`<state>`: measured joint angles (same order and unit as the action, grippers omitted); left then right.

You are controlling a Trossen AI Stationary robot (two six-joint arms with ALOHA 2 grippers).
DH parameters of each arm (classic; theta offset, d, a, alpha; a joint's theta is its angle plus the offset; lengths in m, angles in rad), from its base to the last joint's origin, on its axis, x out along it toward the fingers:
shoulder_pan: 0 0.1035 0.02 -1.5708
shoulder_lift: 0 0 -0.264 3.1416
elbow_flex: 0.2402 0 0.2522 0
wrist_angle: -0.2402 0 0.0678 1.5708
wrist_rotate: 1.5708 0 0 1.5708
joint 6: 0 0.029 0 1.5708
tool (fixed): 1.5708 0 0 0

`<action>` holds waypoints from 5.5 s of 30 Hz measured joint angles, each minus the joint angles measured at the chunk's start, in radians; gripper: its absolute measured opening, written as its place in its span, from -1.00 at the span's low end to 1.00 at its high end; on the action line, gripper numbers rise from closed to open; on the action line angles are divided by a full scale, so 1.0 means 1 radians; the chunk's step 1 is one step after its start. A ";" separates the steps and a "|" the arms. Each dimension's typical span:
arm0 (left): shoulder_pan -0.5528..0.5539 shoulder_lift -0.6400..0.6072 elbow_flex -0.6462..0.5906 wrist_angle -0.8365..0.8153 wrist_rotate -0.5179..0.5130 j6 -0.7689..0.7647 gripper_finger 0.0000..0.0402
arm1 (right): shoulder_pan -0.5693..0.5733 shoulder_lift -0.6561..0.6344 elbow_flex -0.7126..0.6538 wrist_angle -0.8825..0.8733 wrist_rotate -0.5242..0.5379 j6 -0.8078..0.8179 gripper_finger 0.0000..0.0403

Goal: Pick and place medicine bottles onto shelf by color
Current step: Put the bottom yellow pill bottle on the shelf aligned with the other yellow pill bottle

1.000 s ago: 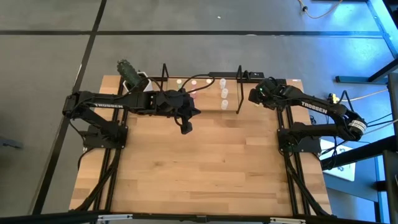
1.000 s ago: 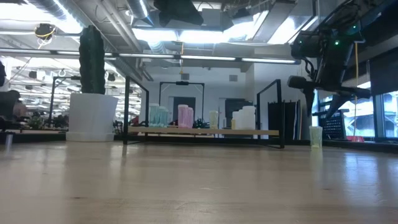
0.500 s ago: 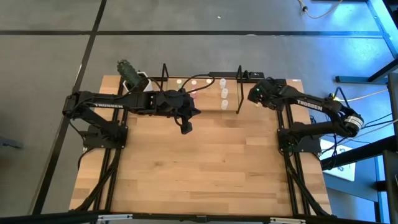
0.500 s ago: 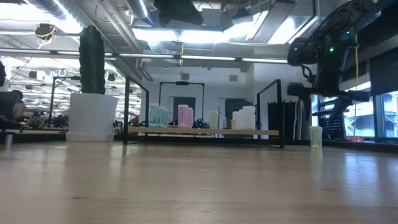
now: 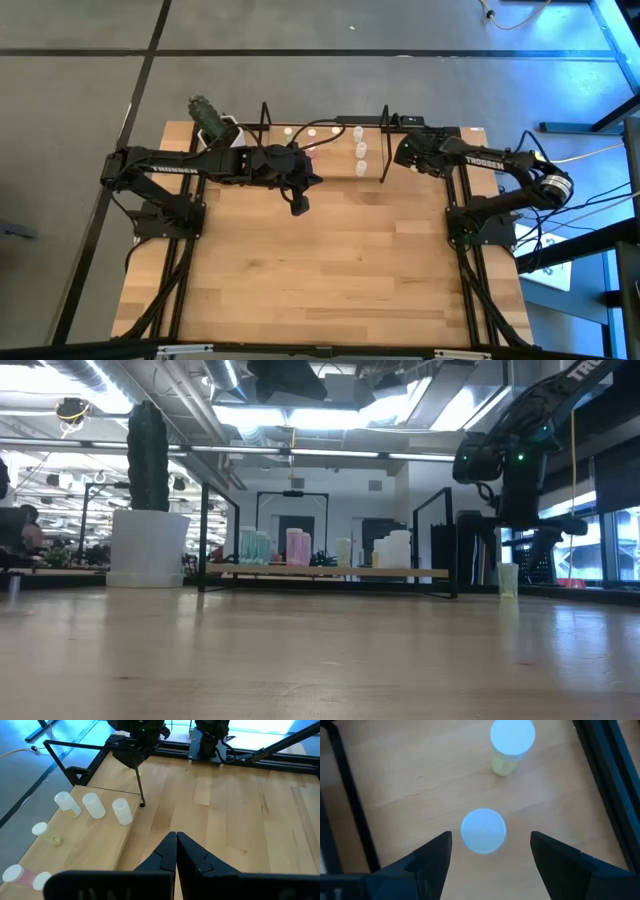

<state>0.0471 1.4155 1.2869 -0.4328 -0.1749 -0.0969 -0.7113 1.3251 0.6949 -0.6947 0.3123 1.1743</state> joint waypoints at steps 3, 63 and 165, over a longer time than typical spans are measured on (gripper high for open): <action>0.000 0.000 0.000 0.000 0.000 0.000 -1.00 | 0.000 0.005 0.000 0.006 0.019 -0.001 0.35; 0.000 0.000 0.000 0.000 0.000 0.000 -1.00 | 0.001 0.001 0.001 0.064 -0.030 -0.372 -0.33; -0.172 -0.003 0.000 -0.080 0.000 -0.060 -1.00 | 0.680 0.487 0.600 -0.013 -0.523 -1.572 -0.39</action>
<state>-0.1246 1.4120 1.2869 -0.5129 -0.1750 -0.1569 -0.0309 1.8125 1.2945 -0.7076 -0.2108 -0.3980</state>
